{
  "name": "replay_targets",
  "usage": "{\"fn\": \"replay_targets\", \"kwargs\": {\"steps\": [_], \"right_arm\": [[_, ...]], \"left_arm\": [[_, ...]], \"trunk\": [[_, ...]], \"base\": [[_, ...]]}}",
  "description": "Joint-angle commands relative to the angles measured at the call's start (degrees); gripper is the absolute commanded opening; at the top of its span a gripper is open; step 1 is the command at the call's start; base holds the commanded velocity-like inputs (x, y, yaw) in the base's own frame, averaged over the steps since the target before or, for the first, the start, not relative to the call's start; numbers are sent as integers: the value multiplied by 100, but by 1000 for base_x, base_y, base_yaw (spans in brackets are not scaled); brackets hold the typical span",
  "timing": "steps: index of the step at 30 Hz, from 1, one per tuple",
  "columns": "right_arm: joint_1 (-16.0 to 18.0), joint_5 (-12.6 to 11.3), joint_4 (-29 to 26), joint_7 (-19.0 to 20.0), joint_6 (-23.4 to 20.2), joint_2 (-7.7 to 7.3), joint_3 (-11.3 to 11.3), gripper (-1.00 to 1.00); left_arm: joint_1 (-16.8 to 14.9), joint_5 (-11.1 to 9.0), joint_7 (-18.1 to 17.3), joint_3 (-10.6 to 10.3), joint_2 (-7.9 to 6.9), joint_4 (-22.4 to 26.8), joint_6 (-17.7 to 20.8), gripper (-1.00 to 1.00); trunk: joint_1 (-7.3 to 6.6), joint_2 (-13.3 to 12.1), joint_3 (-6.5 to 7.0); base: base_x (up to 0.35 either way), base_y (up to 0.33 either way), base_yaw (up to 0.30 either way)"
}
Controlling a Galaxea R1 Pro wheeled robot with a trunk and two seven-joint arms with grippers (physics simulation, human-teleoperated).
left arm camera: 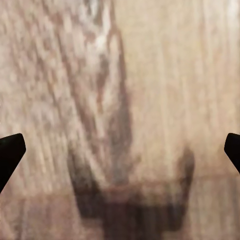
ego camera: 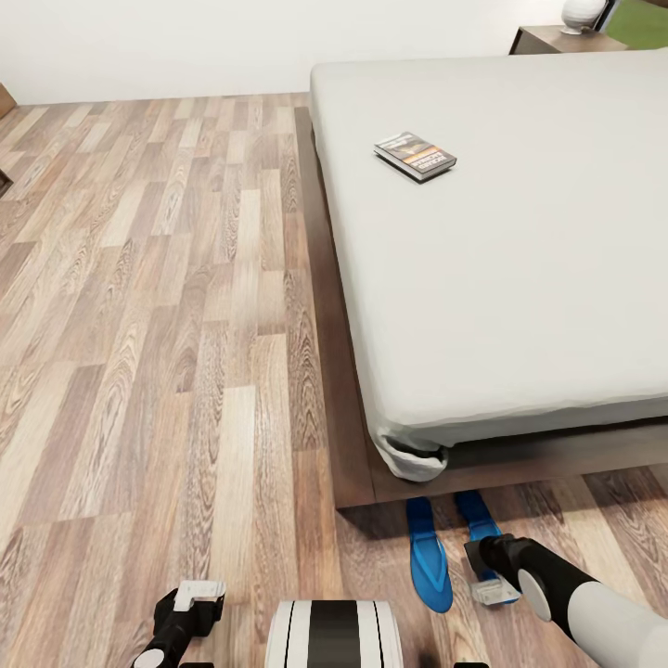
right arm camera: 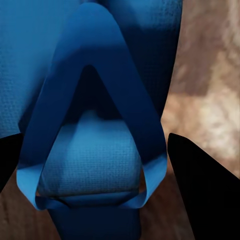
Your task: In the bedroom, move the book from the bed onto either nightstand, and place the two sandals side by side next to the bed.
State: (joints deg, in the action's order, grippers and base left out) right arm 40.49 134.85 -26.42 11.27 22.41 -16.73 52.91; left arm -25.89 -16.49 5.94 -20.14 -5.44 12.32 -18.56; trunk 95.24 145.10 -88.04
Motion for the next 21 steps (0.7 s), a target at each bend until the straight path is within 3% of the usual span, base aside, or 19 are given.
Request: {"fn": "replay_targets", "kwargs": {"steps": [1, 21], "right_arm": [[-6, -227, -14, -292, 135, -5, 75, -100], [-6, -231, 121, -392, -244, -5, 88, -100]], "left_arm": [[-3, -39, 30, -52, -2, -1, -16, 100], [-3, -38, 30, -52, -1, -2, -19, 100]], "trunk": [[2, 0, -4], [2, 0, -4]], "base": [[0, 0, 0], [0, 0, 0]]}}
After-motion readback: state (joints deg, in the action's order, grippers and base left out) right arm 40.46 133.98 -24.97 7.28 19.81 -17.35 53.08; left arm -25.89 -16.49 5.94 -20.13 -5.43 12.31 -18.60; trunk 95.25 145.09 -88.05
